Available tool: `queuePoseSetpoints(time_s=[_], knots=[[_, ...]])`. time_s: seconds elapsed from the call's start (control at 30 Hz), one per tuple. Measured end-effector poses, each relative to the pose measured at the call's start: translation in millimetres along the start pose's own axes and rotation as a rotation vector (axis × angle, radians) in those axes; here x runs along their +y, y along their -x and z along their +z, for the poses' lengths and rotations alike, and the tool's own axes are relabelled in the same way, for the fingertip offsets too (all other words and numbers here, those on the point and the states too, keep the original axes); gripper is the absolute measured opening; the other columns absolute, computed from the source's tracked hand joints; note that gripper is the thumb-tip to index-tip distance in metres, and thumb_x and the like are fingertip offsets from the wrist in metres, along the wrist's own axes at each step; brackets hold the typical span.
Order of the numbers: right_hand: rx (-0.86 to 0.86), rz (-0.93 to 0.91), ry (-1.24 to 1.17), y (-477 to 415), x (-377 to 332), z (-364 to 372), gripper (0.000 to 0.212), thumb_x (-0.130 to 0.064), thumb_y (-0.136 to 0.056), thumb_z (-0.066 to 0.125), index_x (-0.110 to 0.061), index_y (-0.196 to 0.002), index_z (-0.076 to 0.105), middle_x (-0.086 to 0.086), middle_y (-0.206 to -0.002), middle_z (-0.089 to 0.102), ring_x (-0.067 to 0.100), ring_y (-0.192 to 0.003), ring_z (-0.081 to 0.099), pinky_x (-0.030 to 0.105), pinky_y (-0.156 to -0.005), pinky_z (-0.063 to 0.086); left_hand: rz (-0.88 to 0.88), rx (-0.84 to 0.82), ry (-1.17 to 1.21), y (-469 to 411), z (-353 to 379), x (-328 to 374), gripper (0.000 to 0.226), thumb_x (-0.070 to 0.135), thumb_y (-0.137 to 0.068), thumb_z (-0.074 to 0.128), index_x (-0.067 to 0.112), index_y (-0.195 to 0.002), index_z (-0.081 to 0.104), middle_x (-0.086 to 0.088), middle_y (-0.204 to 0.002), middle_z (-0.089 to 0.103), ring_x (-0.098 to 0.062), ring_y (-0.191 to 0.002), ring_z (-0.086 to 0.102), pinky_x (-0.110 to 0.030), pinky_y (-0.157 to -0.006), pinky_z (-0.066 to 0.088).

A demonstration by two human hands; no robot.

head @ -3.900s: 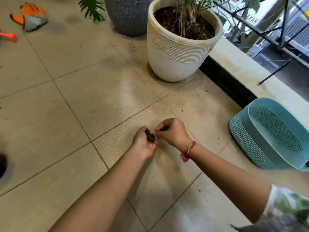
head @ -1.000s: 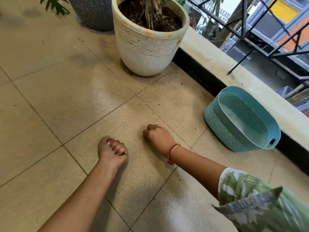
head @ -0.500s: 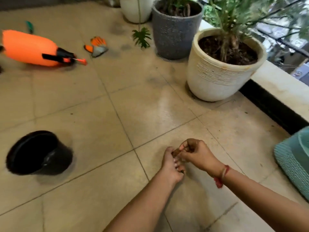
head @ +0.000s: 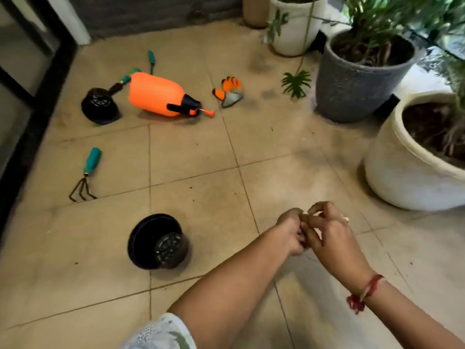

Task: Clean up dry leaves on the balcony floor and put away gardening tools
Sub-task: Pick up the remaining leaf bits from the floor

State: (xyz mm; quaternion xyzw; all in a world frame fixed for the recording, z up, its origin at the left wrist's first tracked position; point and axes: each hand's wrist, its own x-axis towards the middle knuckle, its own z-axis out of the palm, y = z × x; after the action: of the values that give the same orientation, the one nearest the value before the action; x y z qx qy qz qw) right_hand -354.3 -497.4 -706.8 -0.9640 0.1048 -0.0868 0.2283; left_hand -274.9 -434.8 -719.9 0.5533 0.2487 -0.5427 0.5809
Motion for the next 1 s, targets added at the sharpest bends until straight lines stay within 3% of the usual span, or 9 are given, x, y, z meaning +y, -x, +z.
queuePoseSetpoints(time_s=[0.1,0.2,0.3,0.4,0.57,0.67,0.8,0.9,1.0], knots=[[-0.033,-0.066,0.063,-7,-41,-33,0.026,0.005,-0.071,0.072,-0.010,-0.093,0.071,0.006,-0.095,0.055,0.024,-0.075,0.057,0.027,-0.058,0.042,0.034,0.050,0.124,49,-2,28,0.038,0.031,-0.096,0.037,0.013,-0.065,0.048,-0.001,-0.036,0.052,-0.014,-0.032,0.049,-0.015,-0.037,0.036],[0.011,-0.094,0.013,-19,-78,-73,0.028,0.005,-0.066,0.073,-0.013,-0.087,0.074,0.003,-0.088,0.056,0.024,-0.070,0.057,0.029,-0.053,0.045,0.019,0.026,0.269,107,-7,41,0.043,0.035,-0.096,0.036,0.013,-0.060,0.045,-0.001,-0.038,0.048,-0.014,-0.030,0.046,-0.012,-0.034,0.032],[0.009,0.105,-0.241,-31,-124,-110,0.020,0.004,-0.069,0.077,-0.016,-0.073,0.075,-0.003,-0.082,0.058,0.015,-0.071,0.057,0.014,-0.062,0.042,0.013,0.052,0.441,162,-15,47,0.038,0.038,-0.094,0.039,0.015,-0.064,0.045,0.001,-0.051,0.042,-0.013,-0.038,0.039,-0.011,-0.034,0.027],[-0.093,0.282,-0.389,-27,-177,-147,0.027,0.004,-0.069,0.076,-0.023,-0.066,0.071,-0.005,-0.080,0.059,0.001,-0.072,0.053,-0.001,-0.064,0.035,-0.001,0.099,0.543,216,-25,45,0.038,0.040,-0.093,0.041,0.017,-0.062,0.041,0.002,-0.046,0.040,-0.011,-0.035,0.032,-0.015,-0.035,0.022],[-0.256,0.275,-0.484,-5,-260,-213,0.025,0.008,-0.078,0.066,-0.016,-0.081,0.075,-0.013,-0.084,0.059,-0.003,-0.081,0.054,0.000,-0.069,0.037,-0.042,0.181,0.705,324,-30,51,0.035,0.040,-0.084,0.048,0.010,-0.065,0.051,-0.004,-0.055,0.056,-0.020,-0.063,0.050,-0.028,-0.066,0.043],[-0.397,0.236,-0.617,7,-297,-255,0.037,0.008,-0.082,0.060,-0.025,-0.092,0.072,-0.010,-0.097,0.061,-0.001,-0.095,0.056,0.003,-0.077,0.041,-0.028,0.180,0.872,394,-35,60,0.042,0.034,-0.094,0.041,0.013,-0.058,0.042,-0.004,-0.039,0.050,-0.020,-0.060,0.050,-0.030,-0.060,0.041],[-0.656,0.157,-0.636,11,-324,-304,0.039,0.002,-0.085,0.061,-0.037,-0.091,0.067,-0.010,-0.102,0.060,-0.001,-0.099,0.056,0.015,-0.080,0.046,-0.028,0.213,0.998,457,-33,54,0.043,0.035,-0.094,0.039,0.016,-0.056,0.036,-0.005,-0.042,0.053,-0.023,-0.063,0.054,-0.034,-0.060,0.041],[-0.651,0.182,-0.660,20,-345,-331,0.029,0.002,-0.082,0.066,-0.026,-0.082,0.074,-0.002,-0.095,0.065,0.002,-0.093,0.060,0.014,-0.081,0.046,0.061,0.133,1.199,492,-20,40,0.053,0.041,-0.092,0.031,0.008,-0.059,0.056,-0.013,-0.061,0.063,-0.026,-0.061,0.063,-0.032,-0.063,0.045],[-0.677,0.361,-0.905,29,-368,-348,0.016,0.000,-0.088,0.059,-0.009,-0.084,0.071,-0.001,-0.076,0.067,0.004,-0.071,0.060,0.010,-0.070,0.048,0.127,0.120,1.508,513,-13,31,0.049,0.036,-0.093,0.036,0.014,-0.050,0.045,-0.002,-0.044,0.043,-0.016,-0.038,0.043,-0.022,-0.046,0.036]])
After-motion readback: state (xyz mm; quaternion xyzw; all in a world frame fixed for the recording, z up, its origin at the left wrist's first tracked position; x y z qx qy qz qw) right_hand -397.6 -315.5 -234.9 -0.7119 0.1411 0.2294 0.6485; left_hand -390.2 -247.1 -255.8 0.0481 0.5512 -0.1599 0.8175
